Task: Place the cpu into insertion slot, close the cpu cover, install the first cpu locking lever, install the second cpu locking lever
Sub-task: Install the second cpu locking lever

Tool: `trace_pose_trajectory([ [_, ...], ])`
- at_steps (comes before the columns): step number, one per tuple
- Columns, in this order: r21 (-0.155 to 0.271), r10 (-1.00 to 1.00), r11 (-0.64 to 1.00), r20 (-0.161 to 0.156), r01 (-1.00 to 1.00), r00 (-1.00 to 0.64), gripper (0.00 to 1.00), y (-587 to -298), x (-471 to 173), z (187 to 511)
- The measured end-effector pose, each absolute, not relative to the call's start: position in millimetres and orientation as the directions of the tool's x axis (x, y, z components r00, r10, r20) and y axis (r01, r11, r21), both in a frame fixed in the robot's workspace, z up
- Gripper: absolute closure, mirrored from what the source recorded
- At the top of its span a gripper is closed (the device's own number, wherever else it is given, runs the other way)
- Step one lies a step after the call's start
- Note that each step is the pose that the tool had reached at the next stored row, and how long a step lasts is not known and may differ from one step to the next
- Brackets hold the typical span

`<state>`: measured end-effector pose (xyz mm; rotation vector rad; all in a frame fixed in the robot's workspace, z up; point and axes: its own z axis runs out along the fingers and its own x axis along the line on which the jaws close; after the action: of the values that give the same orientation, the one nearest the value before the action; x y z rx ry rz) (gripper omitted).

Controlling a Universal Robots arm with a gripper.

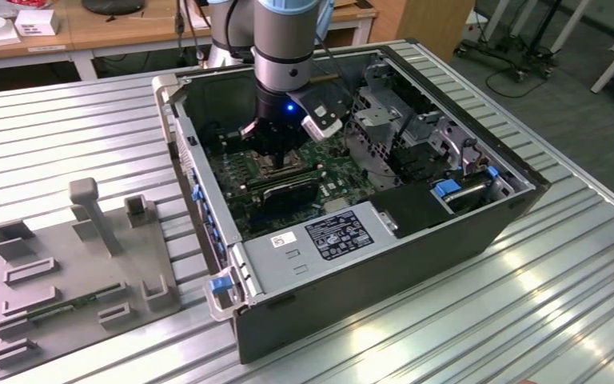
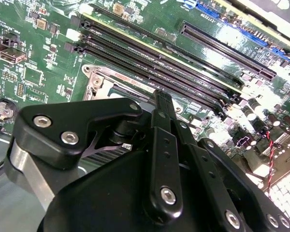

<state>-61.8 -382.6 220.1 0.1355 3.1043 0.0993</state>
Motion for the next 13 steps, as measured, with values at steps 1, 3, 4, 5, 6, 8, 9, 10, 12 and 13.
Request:
trace_pose_trajectory([
  [1, 0.065, 0.088, 0.994, -0.03, 0.086, -0.996, 0.89, -382.6, -61.9, 220.1],
  [3, 0.065, 0.088, 0.994, -0.03, 0.086, -0.996, 0.89, -382.6, -61.9, 220.1],
  [4, 0.065, 0.088, 0.994, -0.03, 0.086, -0.996, 0.89, -382.6, -61.9, 219.9],
  [5, 0.065, 0.088, 0.994, -0.03, 0.086, -0.996, 0.89, -382.6, -61.9, 219.6],
  [6, 0.065, 0.088, 0.994, -0.03, 0.086, -0.996, 0.89, -382.6, -61.9, 219.3],
  [8, 0.065, 0.088, 0.994, -0.03, 0.086, -0.996, 0.89, -382.6, -61.9, 218.7],
  [9, 0.065, 0.088, 0.994, -0.03, 0.086, -0.996, 0.89, -382.6, -61.9, 218.4],
  [10, 0.065, 0.088, 0.994, -0.03, 0.086, -0.996, 0.89, -382.6, -61.9, 218.0],
  [12, 0.065, 0.088, 0.994, -0.03, 0.086, -0.996, 0.89, -382.6, -62.0, 217.4],
  [13, 0.065, 0.088, 0.994, -0.03, 0.086, -0.996, 0.89, -382.6, -62.0, 217.2],
])
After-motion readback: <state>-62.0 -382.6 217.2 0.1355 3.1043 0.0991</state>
